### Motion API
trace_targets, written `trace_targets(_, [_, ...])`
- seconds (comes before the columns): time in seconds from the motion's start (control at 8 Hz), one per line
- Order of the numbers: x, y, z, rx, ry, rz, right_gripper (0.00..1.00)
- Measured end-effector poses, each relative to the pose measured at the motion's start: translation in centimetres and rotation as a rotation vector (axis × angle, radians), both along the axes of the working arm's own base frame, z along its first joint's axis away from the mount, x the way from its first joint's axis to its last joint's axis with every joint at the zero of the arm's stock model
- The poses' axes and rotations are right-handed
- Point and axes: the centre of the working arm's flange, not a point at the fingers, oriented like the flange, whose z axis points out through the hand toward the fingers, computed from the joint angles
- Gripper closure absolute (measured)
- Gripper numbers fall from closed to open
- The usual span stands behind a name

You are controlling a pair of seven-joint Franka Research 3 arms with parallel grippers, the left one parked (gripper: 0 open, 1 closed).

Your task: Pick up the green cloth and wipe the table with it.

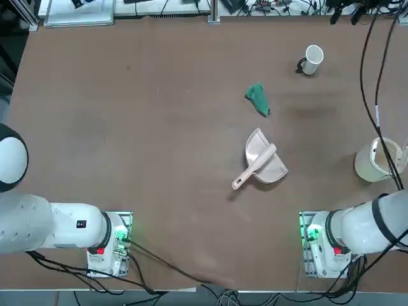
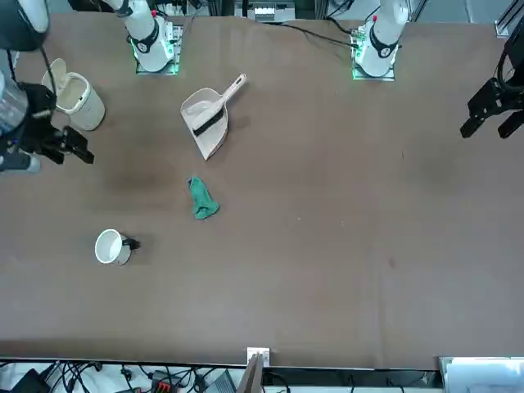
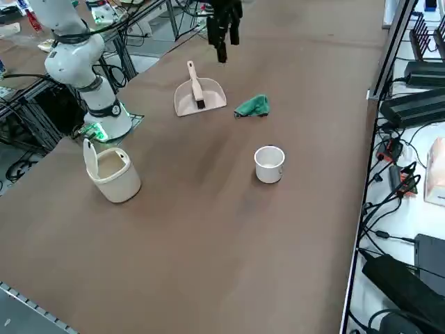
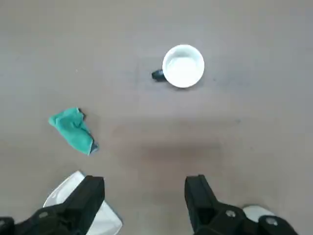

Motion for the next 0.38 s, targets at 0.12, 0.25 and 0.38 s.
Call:
trace_targets(0.12, [-0.8, -0.1, 0.9, 0.000, 0.005, 0.001, 0.00])
trace_targets(0.25, [-1.5, -0.2, 1.6, -0.001, 0.010, 0.003, 0.00])
trace_targets(0.38, [-2.1, 0.0, 2.2, -0.008, 0.017, 0.009, 0.00])
